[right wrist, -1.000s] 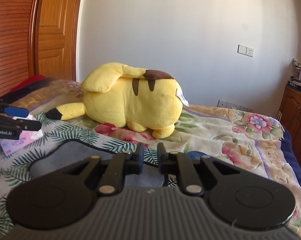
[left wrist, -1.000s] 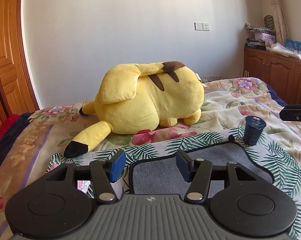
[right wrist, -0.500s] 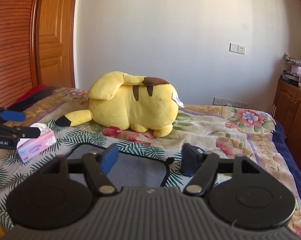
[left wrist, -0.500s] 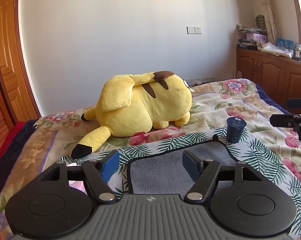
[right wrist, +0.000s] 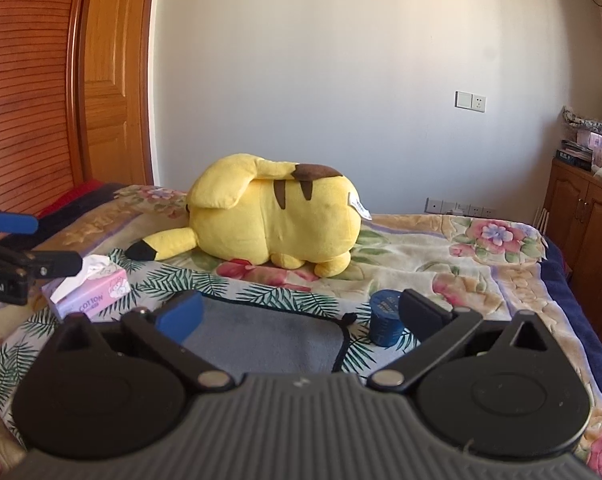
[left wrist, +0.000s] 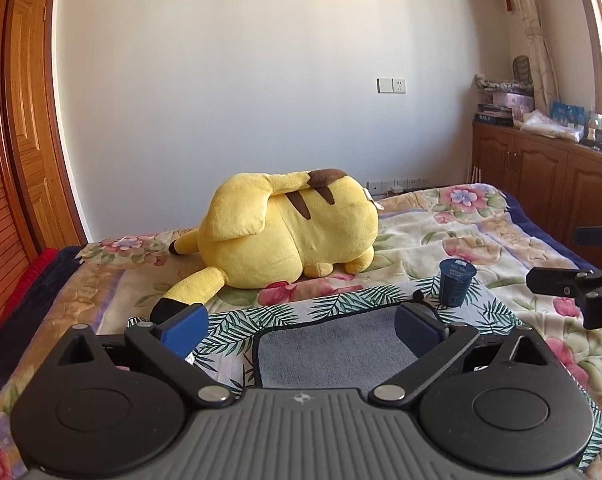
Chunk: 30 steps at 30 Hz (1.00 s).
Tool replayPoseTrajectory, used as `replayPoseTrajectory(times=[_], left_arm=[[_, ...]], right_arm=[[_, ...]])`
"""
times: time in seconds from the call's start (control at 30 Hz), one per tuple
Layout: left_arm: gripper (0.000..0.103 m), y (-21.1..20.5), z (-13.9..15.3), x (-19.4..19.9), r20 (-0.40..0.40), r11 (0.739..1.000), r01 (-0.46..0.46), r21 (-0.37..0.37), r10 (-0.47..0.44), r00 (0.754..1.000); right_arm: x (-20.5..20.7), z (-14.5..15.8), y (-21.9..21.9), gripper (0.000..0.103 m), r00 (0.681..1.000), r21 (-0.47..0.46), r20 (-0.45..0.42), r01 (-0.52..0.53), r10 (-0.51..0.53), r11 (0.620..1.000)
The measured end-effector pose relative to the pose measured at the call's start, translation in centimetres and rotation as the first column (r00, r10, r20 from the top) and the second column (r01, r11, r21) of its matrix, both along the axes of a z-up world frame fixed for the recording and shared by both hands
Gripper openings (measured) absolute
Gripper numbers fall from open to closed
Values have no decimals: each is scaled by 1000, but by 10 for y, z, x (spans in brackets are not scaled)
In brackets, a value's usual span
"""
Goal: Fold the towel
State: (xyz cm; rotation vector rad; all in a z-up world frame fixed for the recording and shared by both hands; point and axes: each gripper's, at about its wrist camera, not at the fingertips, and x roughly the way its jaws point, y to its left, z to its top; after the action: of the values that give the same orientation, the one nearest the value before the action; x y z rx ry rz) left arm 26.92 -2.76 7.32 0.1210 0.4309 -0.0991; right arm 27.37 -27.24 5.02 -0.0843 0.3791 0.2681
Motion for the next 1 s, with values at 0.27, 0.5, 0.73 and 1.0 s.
replayPoseTrajectory(times=[0.27, 0.5, 0.73, 1.0], left_arm=[[87, -6, 15, -23, 8, 1000, 20, 1, -20, 1000], [87, -11, 29, -55, 21, 999, 47, -15, -47, 999], [87, -19, 42, -83, 27, 997, 75, -2, -75, 997], [87, -22, 47, -113, 40, 998, 69, 10, -70, 997]], right_arm=[[-21, 10, -2, 103, 1000, -5, 3, 10, -10, 1000], [-48, 19, -8, 103, 1000, 13, 2, 12, -12, 1000], [-70, 38, -9, 103, 1000, 13, 18, -7, 7, 1000], [-92, 47, -7, 103, 999, 20, 42, -3, 2, 1000]])
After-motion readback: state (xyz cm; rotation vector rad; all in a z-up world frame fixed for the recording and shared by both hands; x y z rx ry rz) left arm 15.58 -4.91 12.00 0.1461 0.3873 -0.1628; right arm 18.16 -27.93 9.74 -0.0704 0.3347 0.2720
